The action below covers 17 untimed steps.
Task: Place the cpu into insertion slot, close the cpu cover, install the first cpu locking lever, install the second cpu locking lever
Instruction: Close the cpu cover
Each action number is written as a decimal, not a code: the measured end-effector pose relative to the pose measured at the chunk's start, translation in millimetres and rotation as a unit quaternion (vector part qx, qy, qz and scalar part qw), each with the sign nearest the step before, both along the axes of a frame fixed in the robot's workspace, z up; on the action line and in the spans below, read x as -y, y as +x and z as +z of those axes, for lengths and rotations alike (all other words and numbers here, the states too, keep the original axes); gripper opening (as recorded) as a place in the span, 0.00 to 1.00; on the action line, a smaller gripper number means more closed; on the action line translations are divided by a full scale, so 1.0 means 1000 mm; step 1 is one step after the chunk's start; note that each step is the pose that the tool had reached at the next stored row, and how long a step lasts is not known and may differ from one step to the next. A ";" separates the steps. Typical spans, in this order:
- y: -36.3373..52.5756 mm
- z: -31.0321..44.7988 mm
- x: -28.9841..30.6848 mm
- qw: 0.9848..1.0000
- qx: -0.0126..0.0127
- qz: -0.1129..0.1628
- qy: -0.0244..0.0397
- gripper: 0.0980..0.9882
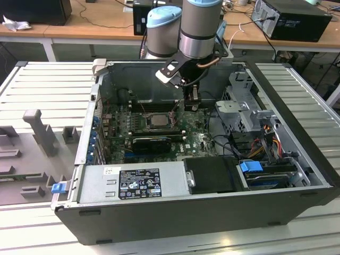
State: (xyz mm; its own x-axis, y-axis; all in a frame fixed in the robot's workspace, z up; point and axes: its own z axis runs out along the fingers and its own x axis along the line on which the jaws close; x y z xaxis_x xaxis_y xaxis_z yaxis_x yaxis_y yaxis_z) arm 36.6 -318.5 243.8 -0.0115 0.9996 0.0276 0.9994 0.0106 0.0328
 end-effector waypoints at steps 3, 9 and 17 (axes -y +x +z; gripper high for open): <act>-0.0020 0.0000 0.0000 1.000 0.000 0.000 0.000 0.01; -0.0046 0.0000 0.0000 1.000 0.000 0.000 0.000 0.01; -0.0077 0.0000 0.0000 1.000 0.000 0.000 0.000 0.01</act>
